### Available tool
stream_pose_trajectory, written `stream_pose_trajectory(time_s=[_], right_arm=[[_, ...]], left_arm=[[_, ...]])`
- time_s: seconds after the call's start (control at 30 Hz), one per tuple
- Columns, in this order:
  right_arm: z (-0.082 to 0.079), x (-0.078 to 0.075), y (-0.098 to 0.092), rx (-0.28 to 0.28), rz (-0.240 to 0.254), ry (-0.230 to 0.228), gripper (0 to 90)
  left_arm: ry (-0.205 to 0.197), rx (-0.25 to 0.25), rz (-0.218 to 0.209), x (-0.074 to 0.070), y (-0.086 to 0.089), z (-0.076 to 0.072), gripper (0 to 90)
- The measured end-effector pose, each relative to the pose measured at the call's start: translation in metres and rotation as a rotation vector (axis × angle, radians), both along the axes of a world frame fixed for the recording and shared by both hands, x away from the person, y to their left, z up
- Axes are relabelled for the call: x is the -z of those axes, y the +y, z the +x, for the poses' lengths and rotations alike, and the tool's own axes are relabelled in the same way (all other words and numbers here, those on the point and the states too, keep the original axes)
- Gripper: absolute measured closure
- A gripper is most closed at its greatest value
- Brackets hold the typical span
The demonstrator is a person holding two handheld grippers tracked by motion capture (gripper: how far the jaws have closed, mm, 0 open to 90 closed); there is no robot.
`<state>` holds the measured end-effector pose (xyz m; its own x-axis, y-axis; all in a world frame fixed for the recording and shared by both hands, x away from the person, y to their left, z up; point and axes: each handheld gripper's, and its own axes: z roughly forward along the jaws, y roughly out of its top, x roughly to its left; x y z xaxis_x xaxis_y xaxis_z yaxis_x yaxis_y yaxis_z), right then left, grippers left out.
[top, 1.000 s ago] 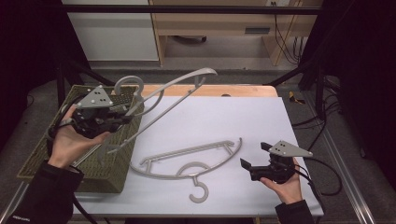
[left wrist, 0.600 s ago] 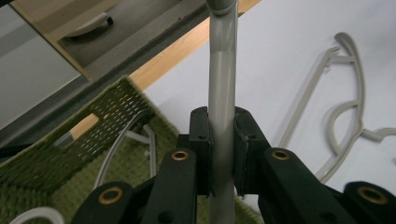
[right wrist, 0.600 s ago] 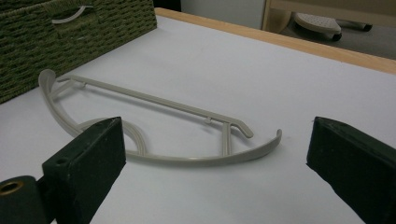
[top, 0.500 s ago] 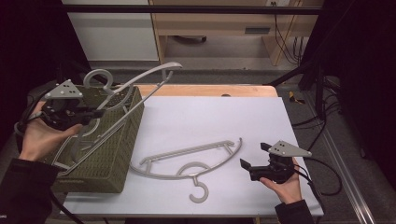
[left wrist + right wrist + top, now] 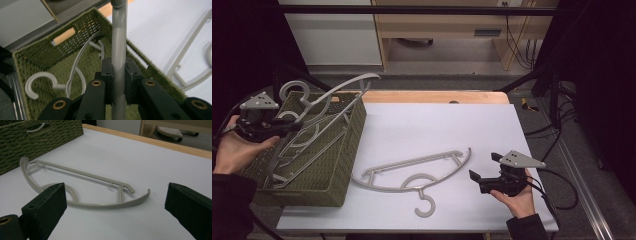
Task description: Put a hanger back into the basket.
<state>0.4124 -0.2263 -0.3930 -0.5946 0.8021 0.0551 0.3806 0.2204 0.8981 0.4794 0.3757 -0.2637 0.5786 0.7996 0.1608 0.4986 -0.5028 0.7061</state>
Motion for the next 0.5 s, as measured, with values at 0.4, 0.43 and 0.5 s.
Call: stream_pose_trajectory(time_s=[0.4,0.43,0.5], right_arm=[[0.001,0.002,0.001,0.000,-0.008,0.007,4.2],[0.001,0.002,0.001,0.000,-0.008,0.008,4.1],[0.001,0.002,0.001,-0.001,-0.008,0.008,4.2]], left_arm=[[0.051,-0.066,0.019,0.018,0.029,0.004,79.9],[0.061,-0.070,0.022,0.020,0.031,0.004,79.9],[0.067,-0.082,0.025,0.023,0.035,0.004,79.9]])
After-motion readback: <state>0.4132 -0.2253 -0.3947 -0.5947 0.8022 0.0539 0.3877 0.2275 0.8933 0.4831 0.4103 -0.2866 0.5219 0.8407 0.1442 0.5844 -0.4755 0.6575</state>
